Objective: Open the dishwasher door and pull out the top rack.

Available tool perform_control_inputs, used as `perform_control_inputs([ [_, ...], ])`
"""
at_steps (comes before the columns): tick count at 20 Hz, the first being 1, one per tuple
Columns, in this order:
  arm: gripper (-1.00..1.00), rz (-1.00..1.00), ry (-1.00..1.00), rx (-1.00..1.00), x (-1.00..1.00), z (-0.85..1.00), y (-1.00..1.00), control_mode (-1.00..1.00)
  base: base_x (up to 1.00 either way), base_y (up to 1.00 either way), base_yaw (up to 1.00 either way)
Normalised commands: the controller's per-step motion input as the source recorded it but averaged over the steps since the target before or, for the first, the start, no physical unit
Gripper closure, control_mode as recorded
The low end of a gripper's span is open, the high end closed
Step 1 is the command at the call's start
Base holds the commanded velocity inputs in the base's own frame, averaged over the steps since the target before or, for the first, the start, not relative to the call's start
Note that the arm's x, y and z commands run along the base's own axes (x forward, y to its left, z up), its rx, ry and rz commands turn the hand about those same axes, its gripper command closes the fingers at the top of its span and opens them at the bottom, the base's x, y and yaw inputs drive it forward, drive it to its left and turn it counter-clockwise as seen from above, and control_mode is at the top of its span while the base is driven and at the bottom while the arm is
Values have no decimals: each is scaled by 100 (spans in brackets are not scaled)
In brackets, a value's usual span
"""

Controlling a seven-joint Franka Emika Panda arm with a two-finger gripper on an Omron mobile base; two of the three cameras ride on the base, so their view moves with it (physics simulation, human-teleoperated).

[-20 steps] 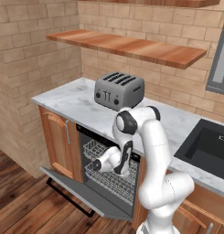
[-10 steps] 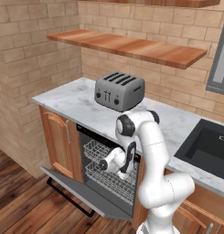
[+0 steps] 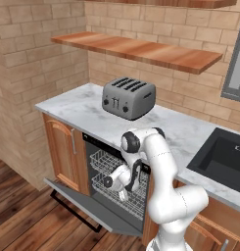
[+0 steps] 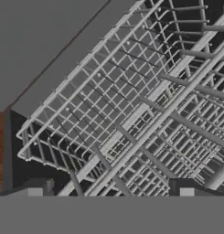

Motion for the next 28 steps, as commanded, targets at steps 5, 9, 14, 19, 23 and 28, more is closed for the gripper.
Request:
perform_control_inputs([
  [5,-100,-21,-2,25,46,-17,-25,-100,0,0,0],
  [9,-100,-18,-9,15,15,20,-36,-100,0,0,0],
  [14,-100,-4,-8,-3,1,17,-16,-100,0,0,0],
  [19,-100,2,0,-33,-6,0,-2,-100,0,0,0],
  [23,-100,1,8,-46,-2,0,0,-100,0,0,0],
  [28,-100,0,14,-48,1,10,3,-100,0,0,0],
])
